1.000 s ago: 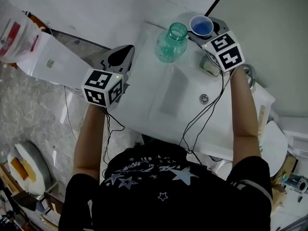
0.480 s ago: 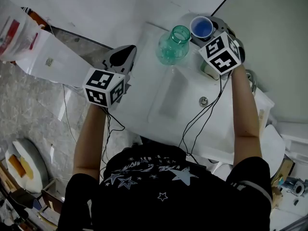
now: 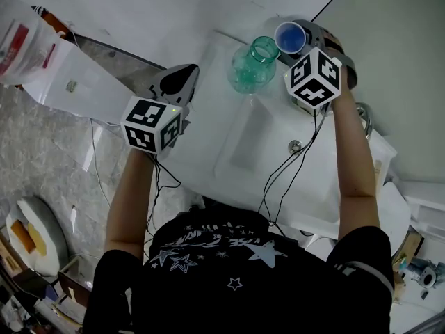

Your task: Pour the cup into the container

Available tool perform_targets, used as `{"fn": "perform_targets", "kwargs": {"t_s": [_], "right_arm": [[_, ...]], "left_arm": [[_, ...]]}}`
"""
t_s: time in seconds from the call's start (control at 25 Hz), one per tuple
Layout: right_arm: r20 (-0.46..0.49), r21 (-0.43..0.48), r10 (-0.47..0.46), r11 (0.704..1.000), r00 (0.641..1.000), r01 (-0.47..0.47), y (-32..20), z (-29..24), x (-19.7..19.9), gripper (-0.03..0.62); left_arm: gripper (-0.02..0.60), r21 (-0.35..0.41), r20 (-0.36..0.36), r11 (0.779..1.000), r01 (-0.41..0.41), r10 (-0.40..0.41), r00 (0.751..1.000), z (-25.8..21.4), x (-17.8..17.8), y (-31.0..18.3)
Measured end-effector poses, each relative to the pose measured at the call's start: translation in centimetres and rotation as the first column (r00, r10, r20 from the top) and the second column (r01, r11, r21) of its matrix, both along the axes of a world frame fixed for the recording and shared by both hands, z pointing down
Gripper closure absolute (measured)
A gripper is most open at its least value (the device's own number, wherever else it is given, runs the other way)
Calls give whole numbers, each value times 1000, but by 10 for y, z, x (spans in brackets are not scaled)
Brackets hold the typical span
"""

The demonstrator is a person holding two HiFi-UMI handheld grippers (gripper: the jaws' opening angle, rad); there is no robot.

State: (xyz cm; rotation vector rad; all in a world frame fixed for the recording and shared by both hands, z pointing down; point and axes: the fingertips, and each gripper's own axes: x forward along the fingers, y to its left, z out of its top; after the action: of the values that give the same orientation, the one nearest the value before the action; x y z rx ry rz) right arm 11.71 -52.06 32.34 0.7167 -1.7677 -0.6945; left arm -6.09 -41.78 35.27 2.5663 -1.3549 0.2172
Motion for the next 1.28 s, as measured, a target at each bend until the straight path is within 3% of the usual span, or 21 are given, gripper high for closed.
{"fn": "perform_targets", "kwargs": {"t_s": [0.44,0.88,1.08,1.28], "right_arm": [[-154,97,7,995,988,8,-6,1,5,309],[-245,201,12,979,970,39,-9,-12,3,307],[-258,233,18,971,966,44,-8,-17,1,307],[-218,190,28,982,976,14,-2,-12,0,307]], "left_arm": [[573,-1,-5,1000,-3,3,1000,1,1,2],[572,1,-8,1000,1,-1,1000,-1,0,6],[572,6,-12,1000,13,-13,1000,-3,-3,9],[572,6,-11,1000,15,-15,1000,-3,-7,14]]}}
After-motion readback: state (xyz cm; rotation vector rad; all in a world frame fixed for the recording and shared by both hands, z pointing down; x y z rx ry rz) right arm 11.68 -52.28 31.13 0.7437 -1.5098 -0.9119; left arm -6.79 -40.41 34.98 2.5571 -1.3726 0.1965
